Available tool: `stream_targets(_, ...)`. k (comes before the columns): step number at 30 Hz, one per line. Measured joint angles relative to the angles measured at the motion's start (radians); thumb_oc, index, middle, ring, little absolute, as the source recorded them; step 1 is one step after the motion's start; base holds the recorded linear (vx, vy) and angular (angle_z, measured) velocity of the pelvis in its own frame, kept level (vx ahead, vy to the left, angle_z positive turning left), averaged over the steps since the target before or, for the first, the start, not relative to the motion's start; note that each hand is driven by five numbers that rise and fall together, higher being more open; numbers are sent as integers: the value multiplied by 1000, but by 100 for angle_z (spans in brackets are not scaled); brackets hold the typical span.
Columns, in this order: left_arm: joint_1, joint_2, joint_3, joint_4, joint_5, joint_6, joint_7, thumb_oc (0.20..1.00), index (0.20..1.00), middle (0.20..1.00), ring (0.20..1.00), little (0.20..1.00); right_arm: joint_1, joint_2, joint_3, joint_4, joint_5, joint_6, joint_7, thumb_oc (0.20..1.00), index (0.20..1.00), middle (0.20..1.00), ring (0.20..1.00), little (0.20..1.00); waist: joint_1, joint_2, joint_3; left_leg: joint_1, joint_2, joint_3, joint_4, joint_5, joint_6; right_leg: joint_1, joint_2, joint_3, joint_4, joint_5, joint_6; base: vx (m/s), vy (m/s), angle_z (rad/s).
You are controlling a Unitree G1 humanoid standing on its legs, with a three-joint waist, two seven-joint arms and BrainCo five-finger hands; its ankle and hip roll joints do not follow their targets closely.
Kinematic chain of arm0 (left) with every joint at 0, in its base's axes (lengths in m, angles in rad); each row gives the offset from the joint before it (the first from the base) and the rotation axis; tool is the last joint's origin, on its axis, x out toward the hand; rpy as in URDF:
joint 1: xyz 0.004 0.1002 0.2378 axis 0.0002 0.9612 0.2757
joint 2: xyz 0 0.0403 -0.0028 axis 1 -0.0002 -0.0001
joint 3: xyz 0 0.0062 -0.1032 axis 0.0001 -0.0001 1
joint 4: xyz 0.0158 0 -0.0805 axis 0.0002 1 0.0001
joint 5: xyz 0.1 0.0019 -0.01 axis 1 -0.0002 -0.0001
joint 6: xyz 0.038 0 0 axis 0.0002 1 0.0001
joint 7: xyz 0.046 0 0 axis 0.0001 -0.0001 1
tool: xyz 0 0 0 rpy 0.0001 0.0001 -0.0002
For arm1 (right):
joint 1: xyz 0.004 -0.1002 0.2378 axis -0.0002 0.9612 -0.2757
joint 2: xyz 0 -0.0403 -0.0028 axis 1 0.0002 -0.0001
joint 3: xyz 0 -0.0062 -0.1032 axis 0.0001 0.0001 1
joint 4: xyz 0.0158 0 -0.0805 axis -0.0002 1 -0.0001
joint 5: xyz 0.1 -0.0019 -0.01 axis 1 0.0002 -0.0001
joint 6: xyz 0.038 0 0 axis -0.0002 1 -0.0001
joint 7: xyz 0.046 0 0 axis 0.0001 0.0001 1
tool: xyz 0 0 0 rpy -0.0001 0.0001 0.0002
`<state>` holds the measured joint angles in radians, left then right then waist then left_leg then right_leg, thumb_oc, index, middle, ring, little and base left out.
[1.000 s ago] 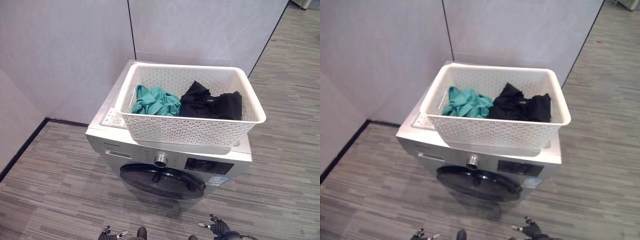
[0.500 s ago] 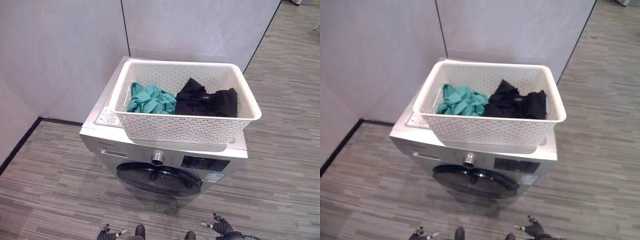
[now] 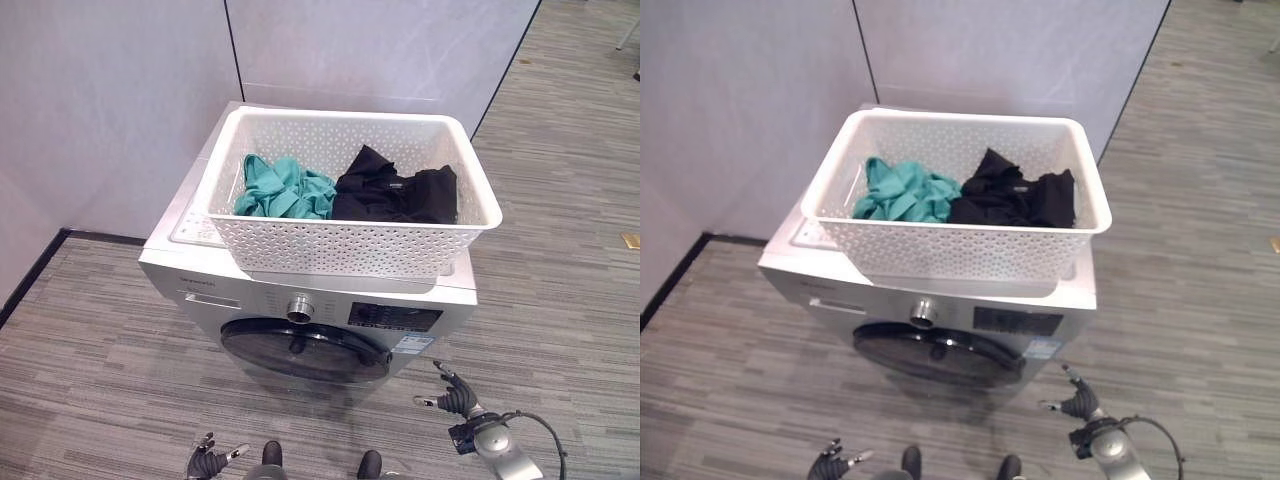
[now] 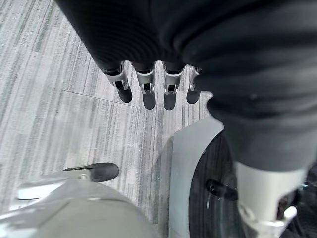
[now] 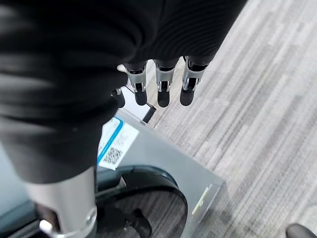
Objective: Grab the laundry basket,head to the washer,open it,put in the laundry and shut it.
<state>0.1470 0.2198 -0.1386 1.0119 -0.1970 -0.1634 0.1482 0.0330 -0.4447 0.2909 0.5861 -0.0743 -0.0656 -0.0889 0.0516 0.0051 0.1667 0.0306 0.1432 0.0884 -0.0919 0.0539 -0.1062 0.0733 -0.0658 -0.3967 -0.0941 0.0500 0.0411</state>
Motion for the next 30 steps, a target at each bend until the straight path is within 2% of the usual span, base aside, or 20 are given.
stream_targets(3, -5, -8, -4, -10, 0, 1, 1, 1000, 1000, 1000, 1000, 1000, -10, -3, 48, 8, -22, 1, 0, 1000, 1000, 1000, 1000, 1000, 3, 9, 7, -13, 10, -23, -2, -4, -5, 5, 9, -32, 2, -2, -12, -14, -60, 27)
stream_targets(6, -14, -9, -20, -11, 0, 0, 0, 1000, 1000, 1000, 1000, 1000, -19, 3, 94, 28, -24, 1, 4, 1000, 1000, 1000, 1000, 1000, 11, 15, 14, -28, 30, 11, 1, -1, -9, 18, 9, -80, -1, -9, -16, 14, -25, 49)
stream_targets(8, -9, -9, -25, -11, 1, 0, 0, 1000, 1000, 1000, 1000, 1000, -45, 7, 129, 51, -38, 1, 5, 1000, 1000, 1000, 1000, 1000, 32, 16, 14, -30, 30, 11, 1, 2, -12, 18, 9, -83, -1, -11, -14, -3, 5, 11)
stream_targets(9, 3, -6, -33, -11, 3, 1, -1, 1000, 1000, 1000, 1000, 1000, -112, 7, 194, 90, -48, 1, 9, 1000, 1000, 1000, 1000, 1000, 45, 17, 14, -31, 32, 11, 1, 13, -13, 18, 10, -83, -1, -11, -14, 0, 0, 0)
stream_targets(14, 15, 12, -35, -31, 8, -1, -5, 1000, 1000, 1000, 1000, 1000, -321, 18, 298, 247, -69, -1, 31, 1000, 1000, 1000, 1000, 1000, 87, 23, 18, -33, 32, 10, -1, 21, -10, 16, 10, -86, 0, -10, -14, 8, 50, 3)
stream_targets(15, 18, 18, -31, -34, 8, -2, -4, 1000, 1000, 1000, 1000, 1000, -322, 24, 299, 266, -81, -2, 27, 1000, 1000, 1000, 1000, 1000, 110, 28, 20, -35, 31, 9, -3, 21, -11, 16, 8, -90, -1, -12, -13, 24, 88, 4)
stream_targets(22, 17, 17, -33, -90, 2, -8, -5, 1000, 1000, 1000, 1000, 1000, -370, 37, 309, 352, -99, -19, 24, 1000, 1000, 1000, 1000, 1000, 105, 62, 35, -70, 23, 3, 0, 29, -7, -9, 0, -107, 7, -10, -11, 24, 45, 7)
stream_targets(30, 3, 12, -35, -85, 0, -9, -2, 1000, 1000, 1000, 1000, 1000, -379, 74, 284, 417, -95, -3, -37, 1000, 1000, 1000, 1000, 1000, 105, 86, 45, -104, 18, -26, 1, 43, -13, -30, -1, -132, 8, -12, -8, 15, 12, 9)
